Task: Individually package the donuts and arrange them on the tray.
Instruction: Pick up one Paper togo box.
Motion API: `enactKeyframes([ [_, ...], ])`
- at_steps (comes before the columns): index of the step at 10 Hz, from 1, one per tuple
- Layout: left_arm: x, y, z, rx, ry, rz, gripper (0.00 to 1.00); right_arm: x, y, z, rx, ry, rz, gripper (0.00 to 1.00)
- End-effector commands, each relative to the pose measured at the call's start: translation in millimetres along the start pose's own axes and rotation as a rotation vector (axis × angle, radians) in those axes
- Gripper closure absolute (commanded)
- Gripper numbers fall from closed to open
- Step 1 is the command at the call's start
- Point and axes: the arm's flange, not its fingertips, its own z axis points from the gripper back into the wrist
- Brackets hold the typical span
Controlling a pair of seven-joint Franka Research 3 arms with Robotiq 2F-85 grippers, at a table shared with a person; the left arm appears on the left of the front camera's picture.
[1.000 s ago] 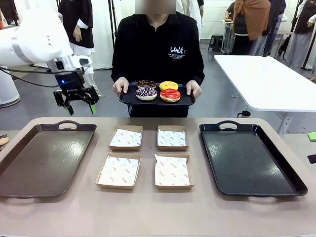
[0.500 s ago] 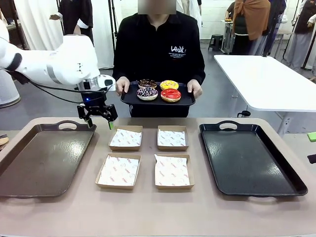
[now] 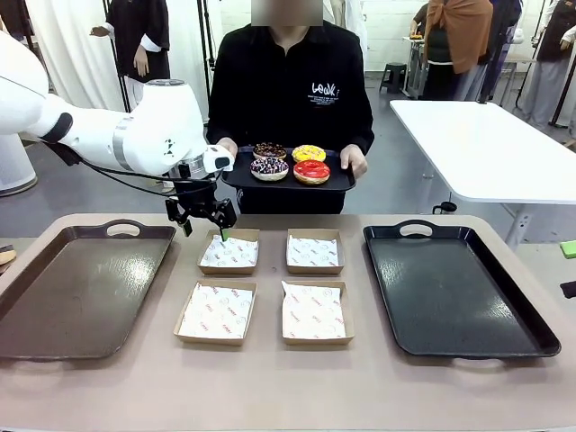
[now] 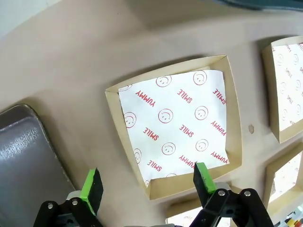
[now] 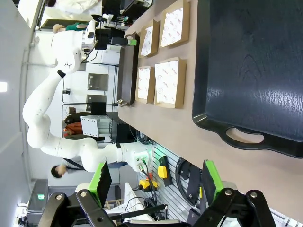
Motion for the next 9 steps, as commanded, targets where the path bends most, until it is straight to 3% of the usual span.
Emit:
enactKeyframes([
  [1,-0.3,10.2,4.8,-0.016,0.013,0.015,0.00,2.2,0.4,0.1,0.025,-0.014,0.007,0.00],
  [8,1.1,8.3,0.5,-0.002,0.002,0.017,0.00,2.2,0.4,0.1,0.025,-0.014,0.007,0.00],
  [9,1.6,4.3,-0.8,0.040,-0.022,0.119,0.00,2.2,0.4,0.1,0.025,-0.014,0.007,0.00],
])
